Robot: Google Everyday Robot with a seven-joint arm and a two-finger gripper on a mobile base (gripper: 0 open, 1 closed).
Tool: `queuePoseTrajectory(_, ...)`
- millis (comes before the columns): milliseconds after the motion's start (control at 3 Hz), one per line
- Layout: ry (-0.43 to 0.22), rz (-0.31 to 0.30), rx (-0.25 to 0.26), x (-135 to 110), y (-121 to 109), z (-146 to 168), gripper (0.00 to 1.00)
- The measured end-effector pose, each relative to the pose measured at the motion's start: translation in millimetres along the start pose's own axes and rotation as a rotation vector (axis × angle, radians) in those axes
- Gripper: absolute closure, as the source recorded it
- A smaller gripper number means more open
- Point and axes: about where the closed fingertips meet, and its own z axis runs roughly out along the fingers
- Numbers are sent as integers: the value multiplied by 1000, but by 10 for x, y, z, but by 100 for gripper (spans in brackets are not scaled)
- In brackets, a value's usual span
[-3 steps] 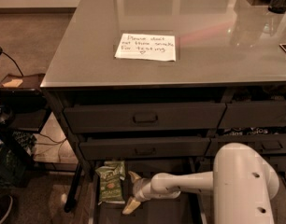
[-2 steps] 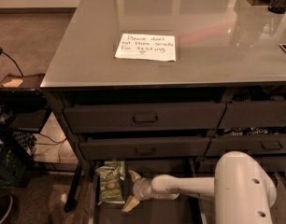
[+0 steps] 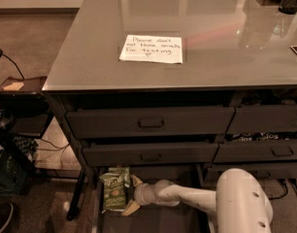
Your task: Pick green jalapeno chip bag from bottom drawer and place on counter
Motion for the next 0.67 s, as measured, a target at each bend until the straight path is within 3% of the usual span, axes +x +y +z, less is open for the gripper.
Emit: queuePoseTrajectory(667,-25,26,-28,6,-82,334,0)
